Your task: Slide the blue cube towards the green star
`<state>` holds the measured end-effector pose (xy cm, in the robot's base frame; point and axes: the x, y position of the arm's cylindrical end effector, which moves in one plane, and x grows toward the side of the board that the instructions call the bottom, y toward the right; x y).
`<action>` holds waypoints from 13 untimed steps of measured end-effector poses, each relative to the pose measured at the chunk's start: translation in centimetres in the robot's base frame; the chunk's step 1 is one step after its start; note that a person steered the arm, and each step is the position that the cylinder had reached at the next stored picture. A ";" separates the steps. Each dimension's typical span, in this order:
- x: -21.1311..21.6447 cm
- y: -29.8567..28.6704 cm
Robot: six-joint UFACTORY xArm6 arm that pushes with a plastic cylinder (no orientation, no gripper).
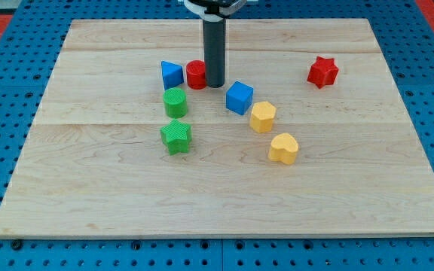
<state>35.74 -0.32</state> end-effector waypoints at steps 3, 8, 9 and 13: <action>3.3 4.1; 17.1 -0.3; 18.2 2.0; 22.6 -2.3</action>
